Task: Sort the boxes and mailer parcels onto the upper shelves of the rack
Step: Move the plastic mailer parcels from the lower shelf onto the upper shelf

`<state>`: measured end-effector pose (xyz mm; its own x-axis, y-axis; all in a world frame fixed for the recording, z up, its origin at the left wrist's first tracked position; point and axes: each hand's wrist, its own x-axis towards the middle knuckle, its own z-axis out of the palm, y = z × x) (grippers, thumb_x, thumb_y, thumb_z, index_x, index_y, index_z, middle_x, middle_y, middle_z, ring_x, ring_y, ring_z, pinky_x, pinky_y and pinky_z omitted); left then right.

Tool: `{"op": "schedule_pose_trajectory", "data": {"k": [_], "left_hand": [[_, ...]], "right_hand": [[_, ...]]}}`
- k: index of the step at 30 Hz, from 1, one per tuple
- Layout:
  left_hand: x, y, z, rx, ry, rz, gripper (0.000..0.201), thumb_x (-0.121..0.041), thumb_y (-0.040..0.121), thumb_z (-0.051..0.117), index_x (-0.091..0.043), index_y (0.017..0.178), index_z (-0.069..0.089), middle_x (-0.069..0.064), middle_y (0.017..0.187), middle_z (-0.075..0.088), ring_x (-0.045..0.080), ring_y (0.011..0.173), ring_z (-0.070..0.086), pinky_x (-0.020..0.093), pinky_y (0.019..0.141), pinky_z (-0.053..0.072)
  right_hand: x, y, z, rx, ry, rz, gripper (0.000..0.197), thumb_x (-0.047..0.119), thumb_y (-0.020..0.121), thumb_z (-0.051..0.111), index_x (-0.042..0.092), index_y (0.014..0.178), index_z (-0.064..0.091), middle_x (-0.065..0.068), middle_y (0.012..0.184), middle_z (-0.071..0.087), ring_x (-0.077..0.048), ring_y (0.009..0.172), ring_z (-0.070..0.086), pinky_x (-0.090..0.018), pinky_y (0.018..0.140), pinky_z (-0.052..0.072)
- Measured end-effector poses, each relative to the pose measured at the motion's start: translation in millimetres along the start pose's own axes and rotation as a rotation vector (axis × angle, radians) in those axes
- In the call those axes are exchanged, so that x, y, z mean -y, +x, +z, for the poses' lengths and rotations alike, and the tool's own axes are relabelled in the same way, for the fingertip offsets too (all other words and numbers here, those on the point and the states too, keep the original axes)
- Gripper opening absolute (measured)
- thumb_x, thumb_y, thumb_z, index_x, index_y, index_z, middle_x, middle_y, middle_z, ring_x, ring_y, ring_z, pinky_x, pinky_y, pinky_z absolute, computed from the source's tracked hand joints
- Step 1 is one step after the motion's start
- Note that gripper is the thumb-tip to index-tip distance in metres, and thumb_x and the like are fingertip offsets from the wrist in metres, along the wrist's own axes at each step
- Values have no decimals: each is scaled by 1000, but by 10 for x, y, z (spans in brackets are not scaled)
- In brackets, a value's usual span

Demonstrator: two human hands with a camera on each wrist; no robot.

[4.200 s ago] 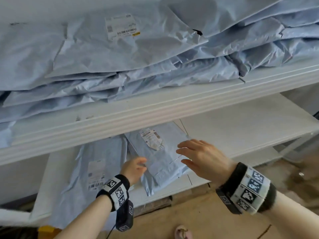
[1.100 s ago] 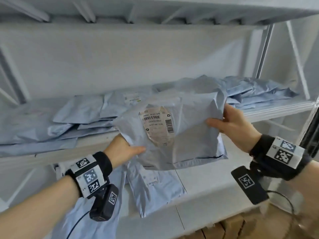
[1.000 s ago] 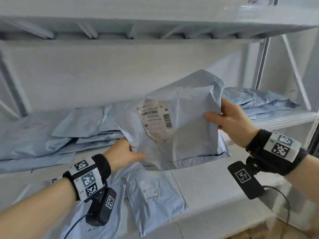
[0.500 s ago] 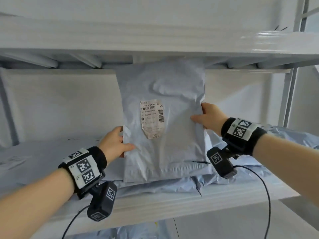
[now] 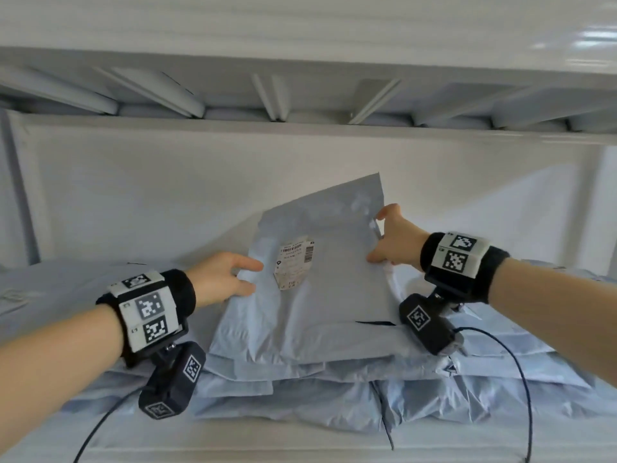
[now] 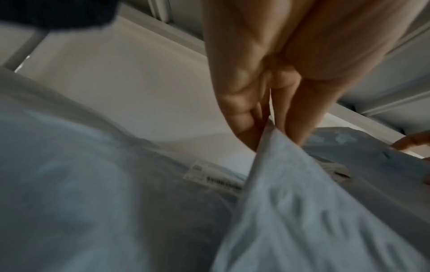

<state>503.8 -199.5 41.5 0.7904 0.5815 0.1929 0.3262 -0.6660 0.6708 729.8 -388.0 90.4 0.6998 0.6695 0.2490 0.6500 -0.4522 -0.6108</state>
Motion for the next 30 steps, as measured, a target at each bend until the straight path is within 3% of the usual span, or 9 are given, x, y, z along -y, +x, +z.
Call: {"op": "schedule_pose_trajectory", "data": {"k": [2, 6, 9, 13, 16, 20, 23, 26, 30], "left_hand": [[-34, 100, -35, 88, 70, -36, 61, -15, 86, 70, -20, 142, 45, 1, 111, 59, 6, 76, 57, 13, 62, 47], [-7, 224, -10, 242, 218, -107, 86, -25, 79, 78, -20, 150, 28, 1, 140, 41, 15, 109, 56, 19, 80, 50], [76, 275, 48, 341, 343, -148, 98, -36, 76, 78, -20, 152, 18, 0, 157, 21, 17, 139, 31, 24, 109, 31], [117, 315, 136, 384, 518, -126, 104, -45, 75, 76, -15, 153, 13, 1, 157, 15, 18, 143, 22, 27, 115, 23], [115, 333, 187, 355, 617, -70, 108, -51, 70, 78, -21, 153, 16, 3, 157, 11, 23, 142, 23, 32, 115, 26], [110, 324, 232, 313, 804, -22, 107, -60, 64, 77, -39, 150, 18, 1, 158, -22, 32, 146, -3, 49, 116, 18], [91, 310, 273, 299, 886, 73, 94, -62, 66, 74, -41, 146, 30, 1, 160, 0, 30, 145, 5, 52, 114, 19], [61, 263, 283, 262, 890, 169, 82, -55, 73, 71, -36, 144, 36, 0, 155, 22, 25, 141, 17, 48, 111, 23], [6, 83, 210, 195, 689, 312, 64, -41, 83, 68, -31, 142, 43, -4, 154, 27, 20, 141, 19, 43, 113, 25]], "right_hand": [[76, 117, -25, -21, -62, -26, 68, 0, 77, 72, 2, 128, 27, -15, 95, 50, -27, 77, 52, -33, 58, 46], [132, 274, 27, 42, -282, -85, 48, 9, 80, 72, 4, 122, 50, -16, 113, 58, -31, 91, 59, -35, 72, 50], [55, 345, 173, 116, -427, -75, 40, 20, 83, 72, 4, 118, 62, -12, 119, 62, -28, 106, 60, -32, 86, 51], [-44, 380, 299, 286, -516, -15, 45, 57, 75, 72, 16, 80, 55, -1, 86, 57, -18, 75, 54, -32, 72, 46], [-57, 345, 298, 395, -672, 24, 80, 79, 66, 62, 19, 119, 54, -2, 126, 56, -23, 111, 55, -41, 100, 43], [-6, 267, 299, 383, -865, 21, 93, 84, 73, 45, 27, 145, 36, -11, 153, 23, -32, 137, 31, -49, 112, 29], [59, 155, 336, 343, -940, 19, 88, 81, 80, 39, 26, 148, 33, -13, 158, 10, -34, 145, 15, -50, 114, 22], [122, 46, 337, 328, -968, -51, 81, 74, 87, 35, 20, 147, 35, -12, 155, 28, -30, 141, 28, -44, 111, 28], [231, -138, 256, 307, -965, -117, 80, 71, 91, 33, 21, 152, 24, -8, 157, 27, -27, 142, 31, -44, 112, 29]]}}
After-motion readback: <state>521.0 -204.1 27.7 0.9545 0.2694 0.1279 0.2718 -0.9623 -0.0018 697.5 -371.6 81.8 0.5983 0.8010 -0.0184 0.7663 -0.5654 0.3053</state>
